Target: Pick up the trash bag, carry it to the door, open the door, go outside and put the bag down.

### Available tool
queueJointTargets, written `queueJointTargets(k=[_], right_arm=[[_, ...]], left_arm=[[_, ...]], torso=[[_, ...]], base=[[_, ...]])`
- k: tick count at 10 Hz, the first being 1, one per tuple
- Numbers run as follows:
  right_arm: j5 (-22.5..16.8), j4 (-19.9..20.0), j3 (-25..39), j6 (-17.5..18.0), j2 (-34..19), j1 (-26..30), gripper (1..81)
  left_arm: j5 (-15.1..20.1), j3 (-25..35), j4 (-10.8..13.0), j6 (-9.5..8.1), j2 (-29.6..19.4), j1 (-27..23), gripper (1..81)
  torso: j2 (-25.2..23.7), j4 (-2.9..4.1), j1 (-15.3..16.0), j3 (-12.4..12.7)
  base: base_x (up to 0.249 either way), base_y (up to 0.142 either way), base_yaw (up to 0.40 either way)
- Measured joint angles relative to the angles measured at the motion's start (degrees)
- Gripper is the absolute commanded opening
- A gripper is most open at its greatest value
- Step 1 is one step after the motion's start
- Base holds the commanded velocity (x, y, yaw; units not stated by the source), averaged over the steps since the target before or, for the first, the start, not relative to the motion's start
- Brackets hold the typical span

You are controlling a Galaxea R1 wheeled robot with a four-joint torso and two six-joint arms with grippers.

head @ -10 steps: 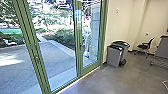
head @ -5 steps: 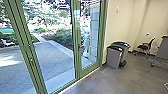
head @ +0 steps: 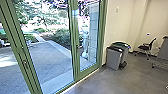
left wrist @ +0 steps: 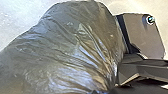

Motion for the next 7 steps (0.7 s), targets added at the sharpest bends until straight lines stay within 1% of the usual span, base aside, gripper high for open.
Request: queueJointTargets(k=[1, 2, 6, 7], right_arm=[[0.0, 0.0, 0.0, 0.0, 0.0, 0.0, 81.1], [0.0, 0.0, 0.0, 0.0, 0.0, 0.0, 81.1], [0.0, 0.0, 0.0, 0.0, 0.0, 0.0, 81.1], [0.0, 0.0, 0.0, 0.0, 0.0, 0.0, 81.1]], left_arm=[[-1.1, 0.0, 0.0, 0.02, 0.2, 0.2, 1.0], [-1.4, 0.0, 0.0, 0.00, 0.2, 0.2, 1.0], [-1.5, 0.0, 0.0, 0.00, 0.4, 0.2, 1.0], [-1.5, 0.0, 0.0, 0.00, 0.5, 0.2, 1.0]], torso=[[0.0, 0.00, 0.0, 0.0], [0.0, 0.00, 0.0, 0.0], [0.0, 0.00, 0.0, 0.0], [0.0, 0.00, 0.0, 0.0]], base=[[0.154, -0.067, 0.000], [0.154, -0.067, 0.000], [0.158, -0.067, 0.000], [0.160, 0.000, 0.000]])
